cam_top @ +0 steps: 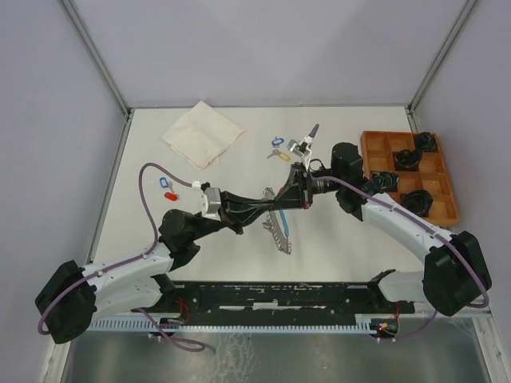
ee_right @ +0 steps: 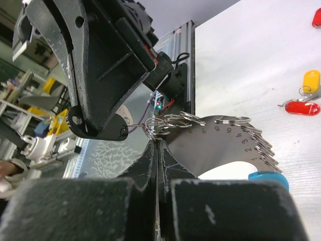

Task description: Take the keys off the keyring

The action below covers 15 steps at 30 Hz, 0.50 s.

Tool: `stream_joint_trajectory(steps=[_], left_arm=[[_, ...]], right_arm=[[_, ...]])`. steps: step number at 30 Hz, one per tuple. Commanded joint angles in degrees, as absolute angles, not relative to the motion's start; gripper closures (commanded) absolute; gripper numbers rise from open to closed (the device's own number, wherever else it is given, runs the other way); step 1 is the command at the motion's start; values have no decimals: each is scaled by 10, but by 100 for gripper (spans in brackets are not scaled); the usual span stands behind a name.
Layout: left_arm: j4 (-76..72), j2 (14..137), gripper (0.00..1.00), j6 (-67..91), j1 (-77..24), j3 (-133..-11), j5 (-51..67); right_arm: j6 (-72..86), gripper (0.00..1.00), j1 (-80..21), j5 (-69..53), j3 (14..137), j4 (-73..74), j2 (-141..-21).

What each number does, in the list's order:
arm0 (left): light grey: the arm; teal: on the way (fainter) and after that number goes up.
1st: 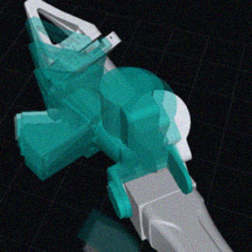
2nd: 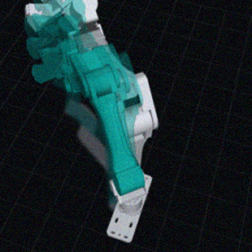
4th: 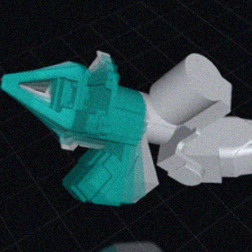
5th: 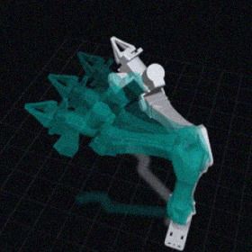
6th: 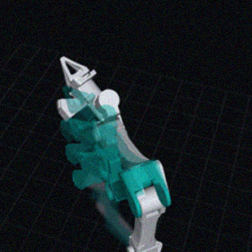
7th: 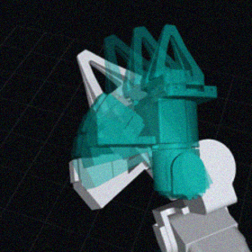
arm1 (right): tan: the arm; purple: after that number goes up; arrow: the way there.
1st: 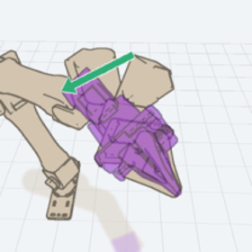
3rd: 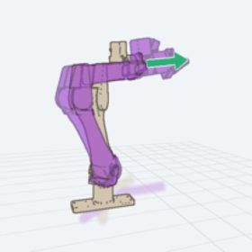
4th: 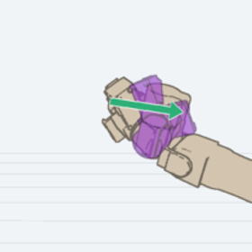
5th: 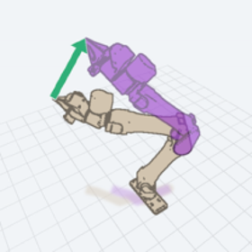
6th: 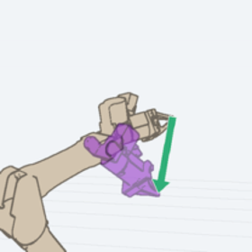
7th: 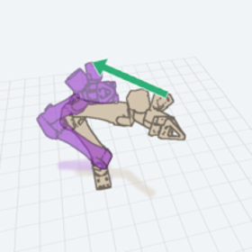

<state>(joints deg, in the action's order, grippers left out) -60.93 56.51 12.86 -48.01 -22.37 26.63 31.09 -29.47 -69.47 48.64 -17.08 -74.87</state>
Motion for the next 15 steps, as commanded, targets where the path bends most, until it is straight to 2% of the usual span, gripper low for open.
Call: stream_joint_trajectory(steps=[1,7,12,15], left_arm=[[-624,564,97,112,-483,-217,230],[-622,570,97,117,-482,-217,184],[-575,560,97,116,-480,-236,167],[-560,557,97,122,-475,-244,168]], right_arm=[[418,100,-280,-630,480,-254,-753],[531,100,-275,-555,471,-251,-772],[529,99,-274,-559,472,-246,-786],[507,91,-275,-572,480,-231,-789]])
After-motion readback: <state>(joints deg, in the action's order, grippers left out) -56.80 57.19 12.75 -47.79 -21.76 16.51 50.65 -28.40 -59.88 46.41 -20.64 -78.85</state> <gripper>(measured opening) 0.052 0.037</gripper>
